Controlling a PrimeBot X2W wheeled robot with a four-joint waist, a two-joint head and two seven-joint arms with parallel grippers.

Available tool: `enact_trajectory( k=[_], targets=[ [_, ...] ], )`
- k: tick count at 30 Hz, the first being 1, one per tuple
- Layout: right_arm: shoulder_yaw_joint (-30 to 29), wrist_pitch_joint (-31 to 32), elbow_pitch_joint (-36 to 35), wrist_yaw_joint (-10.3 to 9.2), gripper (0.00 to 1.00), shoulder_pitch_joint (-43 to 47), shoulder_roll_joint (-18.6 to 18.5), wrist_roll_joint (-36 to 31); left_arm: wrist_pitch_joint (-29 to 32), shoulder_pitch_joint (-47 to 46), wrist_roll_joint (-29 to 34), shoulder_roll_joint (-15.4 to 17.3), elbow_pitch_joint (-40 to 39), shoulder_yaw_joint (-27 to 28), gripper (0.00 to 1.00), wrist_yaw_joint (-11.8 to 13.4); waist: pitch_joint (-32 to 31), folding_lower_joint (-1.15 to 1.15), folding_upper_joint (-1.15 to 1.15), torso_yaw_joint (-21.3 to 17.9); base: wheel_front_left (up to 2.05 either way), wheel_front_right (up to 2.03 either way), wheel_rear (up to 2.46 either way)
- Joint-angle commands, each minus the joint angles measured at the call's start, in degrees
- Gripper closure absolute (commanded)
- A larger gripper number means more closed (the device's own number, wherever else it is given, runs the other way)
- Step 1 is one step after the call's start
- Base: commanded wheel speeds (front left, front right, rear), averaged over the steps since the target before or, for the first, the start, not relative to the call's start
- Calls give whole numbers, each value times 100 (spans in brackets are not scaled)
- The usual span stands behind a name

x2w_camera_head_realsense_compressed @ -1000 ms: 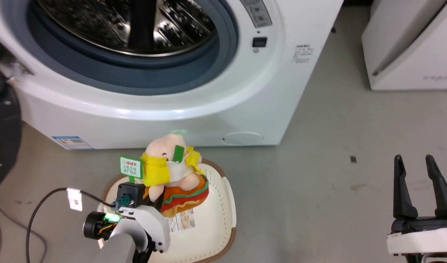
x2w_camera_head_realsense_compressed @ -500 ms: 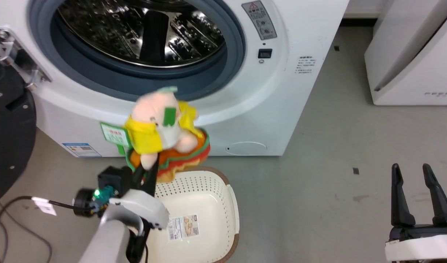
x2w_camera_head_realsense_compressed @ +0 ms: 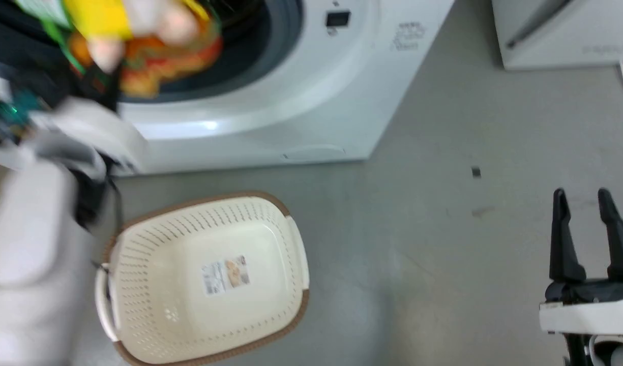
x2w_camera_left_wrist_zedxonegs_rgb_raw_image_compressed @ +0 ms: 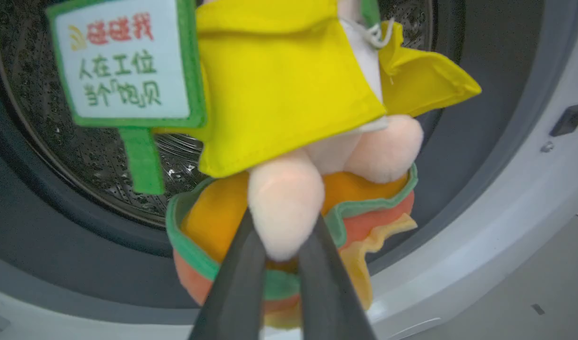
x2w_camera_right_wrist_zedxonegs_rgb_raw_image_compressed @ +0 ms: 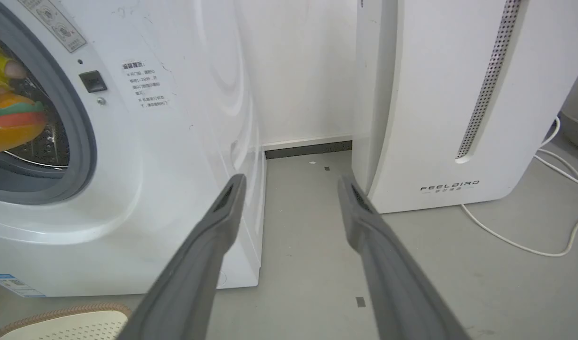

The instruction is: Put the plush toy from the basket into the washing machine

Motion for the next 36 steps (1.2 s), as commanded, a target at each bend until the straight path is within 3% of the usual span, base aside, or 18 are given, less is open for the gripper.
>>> enact_trajectory(
  k=[1, 8, 16, 22, 36],
  targets=[
    [21, -26, -41, -5, 0, -166, 3, 78, 218, -480, -40, 214, 58, 99, 100, -50, 571, 0, 0, -369, 0, 0, 0],
    [156, -26, -51, -5, 0, -469, 3, 333, 779, -2052, 119, 987, 729, -20, 100, -189, 1383, 0, 0, -798, 0, 0, 0],
    [287, -26, -23, -5, 0, -618, 3, 606, 1024, -3481, 292, 1556, 1656, -599, 100, -261, 1947, 0, 0, -1145, 0, 0, 0],
    [377, -26, 9, -5, 0, -663, 3, 712, 1115, -3990, 43, 1733, 2167, -1345, 100, -266, 2126, 0, 0, -1235, 0, 0, 0],
    [421, -26, 7, -5, 0, -766, 3, 777, 1114, -4358, -600, 2003, 2831, -2502, 100, -267, 2317, 0, 0, -1243, 0, 0, 0]
  ],
)
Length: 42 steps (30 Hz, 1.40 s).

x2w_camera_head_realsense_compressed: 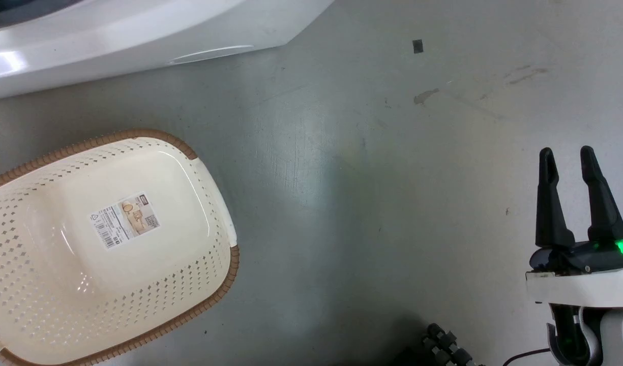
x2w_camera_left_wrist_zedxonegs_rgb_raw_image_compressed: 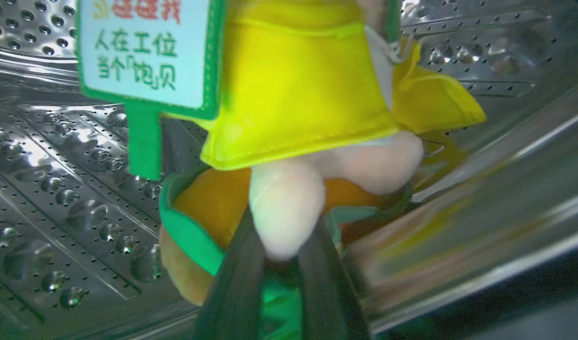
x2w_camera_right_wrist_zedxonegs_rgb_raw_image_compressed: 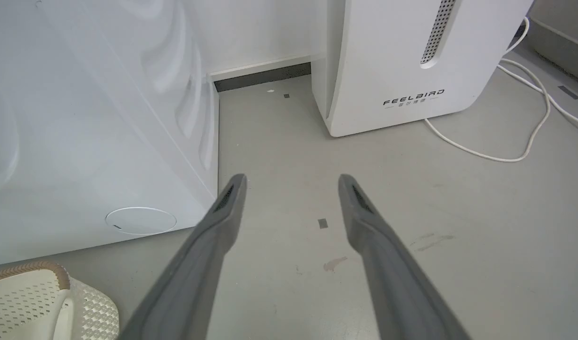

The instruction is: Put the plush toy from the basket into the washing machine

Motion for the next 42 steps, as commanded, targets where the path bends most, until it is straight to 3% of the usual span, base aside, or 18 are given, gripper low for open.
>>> enact_trajectory(
  k=[1, 6, 8, 17, 30, 36, 42],
  targets=[
    [-4, -26, 1, -5, 0, -98, 4, 20, 36, -64, -90, 25, 19, -157, 100, -7, 20, -1, 0, 18, 0, 0, 0],
    [5, -26, -4, -5, 0, -130, 4, 7, 59, -189, -484, 35, 3, -564, 100, -7, 63, -1, 0, 67, 0, 0, 0],
    [-9, -26, 4, -5, 0, -142, 4, 0, 35, -253, -524, 57, 52, -687, 0, -7, 60, -1, 0, 91, 0, 0, 0],
    [-169, -26, 90, -5, 0, -152, 4, -72, -531, -14, -747, -182, 516, -820, 0, -7, -433, -1, 0, 274, 0, 0, 0],
    [-520, -26, 160, -5, 0, 171, 4, -518, -1974, 1385, -1375, -937, 757, -657, 0, 63, -2202, -1, 0, 898, 0, 0, 0],
    [-602, -26, 115, -5, 0, 409, 4, -676, -2153, 2289, -1608, -1247, 123, -353, 0, 282, -2922, -1, 0, 1269, 0, 0, 0],
    [-538, -26, 52, -5, 0, 579, 4, -820, -2160, 3762, -1496, -1293, -1621, 540, 0, 848, -3496, -1, 0, 1456, 0, 0, 0]
  ],
)
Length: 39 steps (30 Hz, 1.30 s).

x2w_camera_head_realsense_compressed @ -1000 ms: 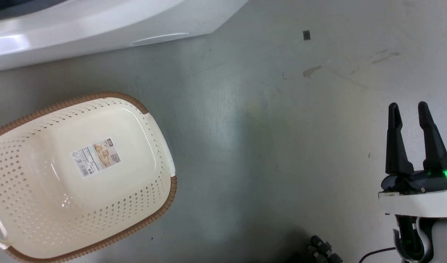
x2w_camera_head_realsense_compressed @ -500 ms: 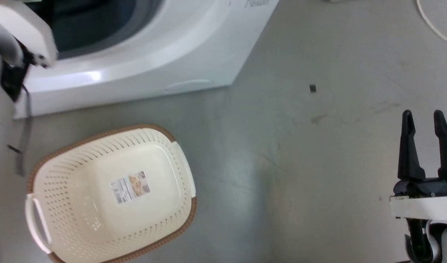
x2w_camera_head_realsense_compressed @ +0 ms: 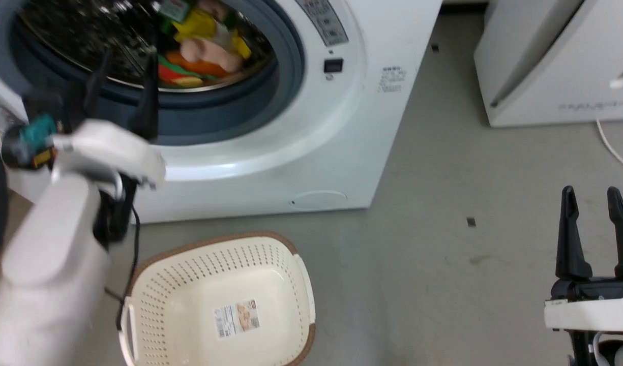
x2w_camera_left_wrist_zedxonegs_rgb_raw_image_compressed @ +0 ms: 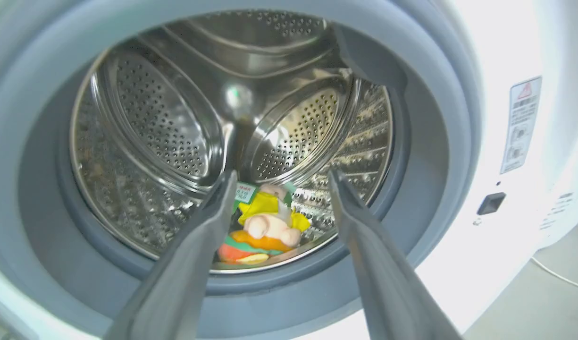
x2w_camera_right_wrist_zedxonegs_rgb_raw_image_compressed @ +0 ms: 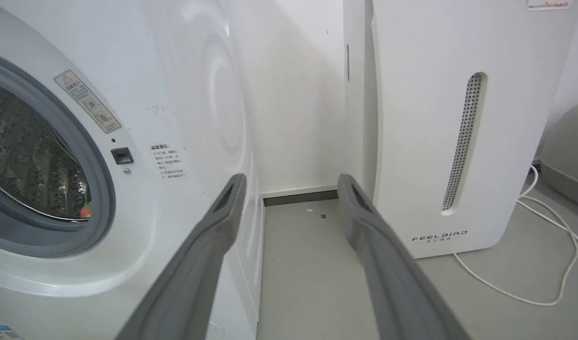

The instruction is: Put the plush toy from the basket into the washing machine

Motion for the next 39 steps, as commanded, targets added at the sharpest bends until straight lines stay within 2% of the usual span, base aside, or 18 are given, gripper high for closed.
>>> enact_trajectory(
  k=[1, 8, 12, 17, 24, 34, 35, 39],
  targets=[
    [24, -26, -67, -5, 0, 114, 3, -66, -29, 624, 111, -38, -498, 234, 0, 162, -481, 1, 0, 273, 0, 0, 0],
    [153, -26, -181, -5, 0, 381, 3, -295, -29, 2479, 740, -347, -2142, 938, 0, 750, -867, 1, 0, 466, 0, 0, 0],
    [319, -26, -159, -5, 0, 524, 3, -378, -30, 3239, 1000, -583, -2594, 1098, 0, 872, -1053, 1, 0, 542, 0, 0, 0],
    [537, -26, -94, -5, 0, 688, 3, -360, -30, 4025, 1208, -818, -2726, 1193, 0, 900, -1220, 1, 0, 584, 0, 0, 0],
    [788, -26, 16, -5, 0, 916, 3, -372, -30, 4685, 1437, -1158, -2725, 1279, 0, 813, -1377, 1, 0, 645, 0, 0, 0],
    [962, -26, 160, -5, 0, 1031, 3, -390, -30, 4943, 1777, -1514, -2646, 1431, 0, 638, -1432, 1, 0, 674, 0, 0, 0],
    [956, 1, 146, -1, 100, 966, 1, -371, 1, 4881, 1765, -1513, -2652, 1416, 100, 638, -1433, 1, 0, 674, 0, 0, 0],
    [953, 11, 148, 0, 100, 959, 1, -373, 17, 4878, 1780, -1521, -2656, 1412, 100, 643, -1436, 1, 0, 671, 0, 0, 0]
  ],
)
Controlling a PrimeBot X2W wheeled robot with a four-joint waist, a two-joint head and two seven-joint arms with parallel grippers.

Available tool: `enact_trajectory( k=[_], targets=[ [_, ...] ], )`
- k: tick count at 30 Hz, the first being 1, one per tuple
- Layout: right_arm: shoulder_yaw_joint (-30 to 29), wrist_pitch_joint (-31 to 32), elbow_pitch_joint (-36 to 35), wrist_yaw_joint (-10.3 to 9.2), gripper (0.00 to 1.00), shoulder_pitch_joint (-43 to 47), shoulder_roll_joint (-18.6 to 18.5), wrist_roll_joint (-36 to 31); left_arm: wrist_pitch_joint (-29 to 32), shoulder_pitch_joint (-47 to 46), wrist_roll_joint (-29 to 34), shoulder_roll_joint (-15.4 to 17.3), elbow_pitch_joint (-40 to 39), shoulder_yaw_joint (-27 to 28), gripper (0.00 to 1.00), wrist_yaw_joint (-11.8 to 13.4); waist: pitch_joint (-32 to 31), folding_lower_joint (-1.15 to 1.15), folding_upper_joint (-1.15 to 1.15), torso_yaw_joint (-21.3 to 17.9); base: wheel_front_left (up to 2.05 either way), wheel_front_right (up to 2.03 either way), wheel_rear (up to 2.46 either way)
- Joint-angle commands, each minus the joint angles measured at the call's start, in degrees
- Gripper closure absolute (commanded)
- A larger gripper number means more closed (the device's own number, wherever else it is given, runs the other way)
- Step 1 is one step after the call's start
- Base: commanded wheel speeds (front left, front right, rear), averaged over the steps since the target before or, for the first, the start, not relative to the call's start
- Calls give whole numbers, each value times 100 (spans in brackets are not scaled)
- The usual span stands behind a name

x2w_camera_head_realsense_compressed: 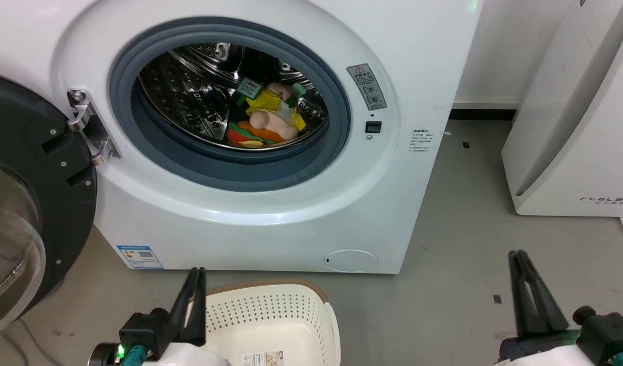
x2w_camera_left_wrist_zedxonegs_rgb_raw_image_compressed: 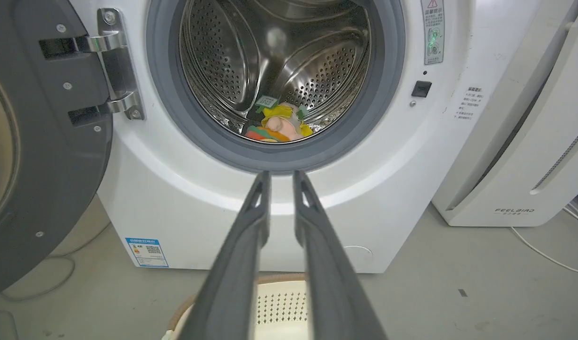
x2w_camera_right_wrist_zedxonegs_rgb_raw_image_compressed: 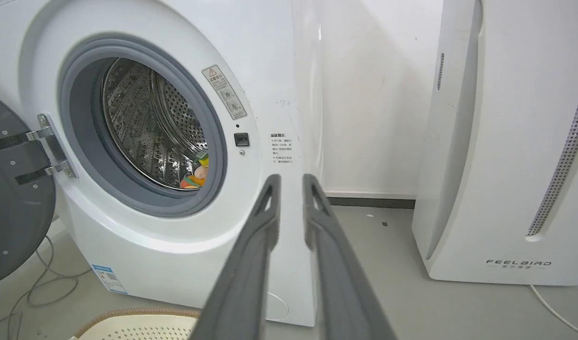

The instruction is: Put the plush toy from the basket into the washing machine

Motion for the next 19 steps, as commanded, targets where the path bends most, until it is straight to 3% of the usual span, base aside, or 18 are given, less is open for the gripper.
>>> enact_trajectory(
  k=[1, 19],
  targets=[
    [1, 20, 2, 0, 100, -6, 0, -10, 19, 0, 24, -10, -10, 16, 100, -9, -3, 1, 0, -3, 0, 0, 0],
    [11, 243, 21, -1, 100, -73, 0, -128, 240, -5, 298, -133, -128, 218, 100, -114, -31, 1, 0, -33, 0, 0, 0]
  ],
)
